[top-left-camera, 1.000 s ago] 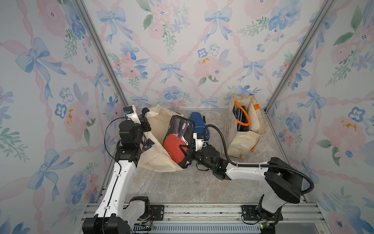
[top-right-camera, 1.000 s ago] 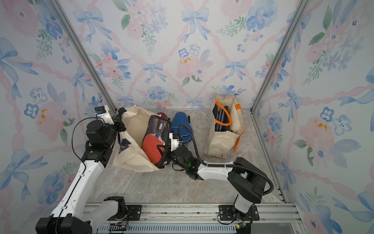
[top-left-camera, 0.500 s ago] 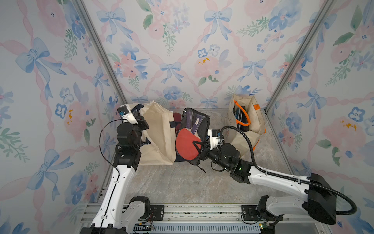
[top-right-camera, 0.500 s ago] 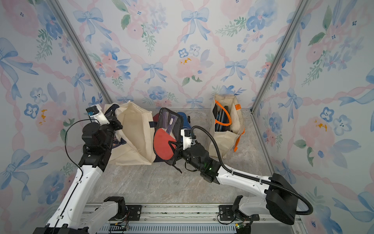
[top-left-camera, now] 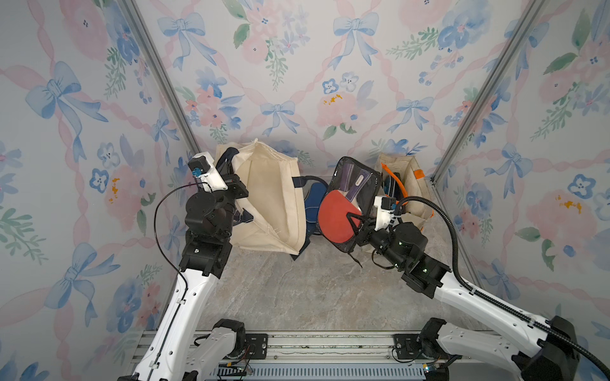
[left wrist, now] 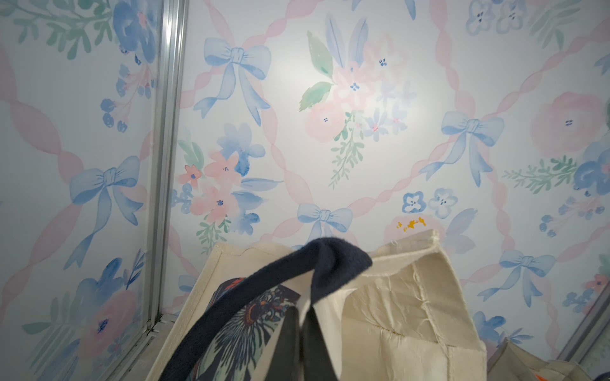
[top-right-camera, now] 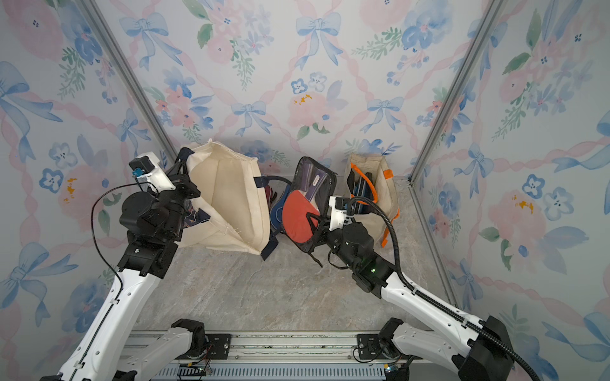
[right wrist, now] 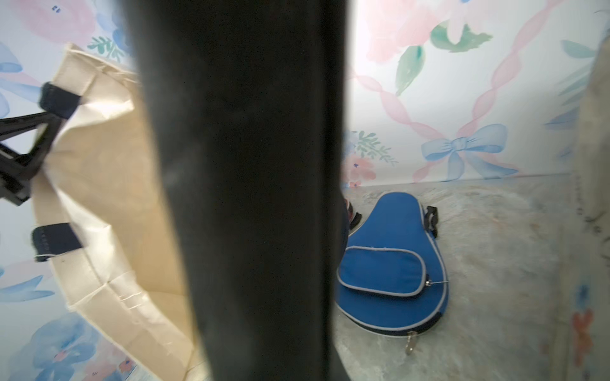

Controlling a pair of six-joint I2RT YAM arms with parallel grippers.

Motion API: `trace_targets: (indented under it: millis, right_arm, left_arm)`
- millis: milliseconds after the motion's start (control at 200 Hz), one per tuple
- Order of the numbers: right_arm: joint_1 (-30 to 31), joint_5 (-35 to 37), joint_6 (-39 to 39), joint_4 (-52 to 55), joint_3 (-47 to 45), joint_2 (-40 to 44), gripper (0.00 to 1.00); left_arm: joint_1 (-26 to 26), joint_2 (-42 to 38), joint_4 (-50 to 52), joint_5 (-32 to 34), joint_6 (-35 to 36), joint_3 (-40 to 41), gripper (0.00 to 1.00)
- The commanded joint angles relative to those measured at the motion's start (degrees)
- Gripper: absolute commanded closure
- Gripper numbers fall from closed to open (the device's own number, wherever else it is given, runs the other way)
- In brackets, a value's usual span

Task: Remove the ping pong set from the canvas bag
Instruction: Pick up the ping pong set from the canvas bag, then place the ping pong set at the center of the board.

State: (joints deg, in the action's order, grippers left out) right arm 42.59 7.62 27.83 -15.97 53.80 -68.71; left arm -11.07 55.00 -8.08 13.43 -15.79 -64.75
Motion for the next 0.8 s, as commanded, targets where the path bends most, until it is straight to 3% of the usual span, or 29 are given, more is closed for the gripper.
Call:
trace_targets:
  millis: [0, 310, 645, 795]
  right_arm:
    - [-2.3, -4.1, 0.9, 1.1, -0.9, -1.8, 0.91]
    - [-2.5, -9.8, 5.4, -4.9, 0.5, -11.5, 0.92]
    - [3.2, -11.5, 10.8, -14.6, 8.0, -25.8, 0.92]
    - [7.8, -11.5, 13.0, -18.5, 15.5, -36.9, 0.92]
  left_arm:
    - [-1.8, 0.0, -3.5, -4.3, -2.6, -3.8, 1.00]
    - [-9.0, 2.1, -2.1, -9.6, 1.1, -12.1, 1.00]
    - [-9.3, 6.9, -1.5, -12.0, 0.2, -24.7, 1.00]
    - [-9.4, 10.0, -0.4, -11.0, 1.2, -30.2, 1.00]
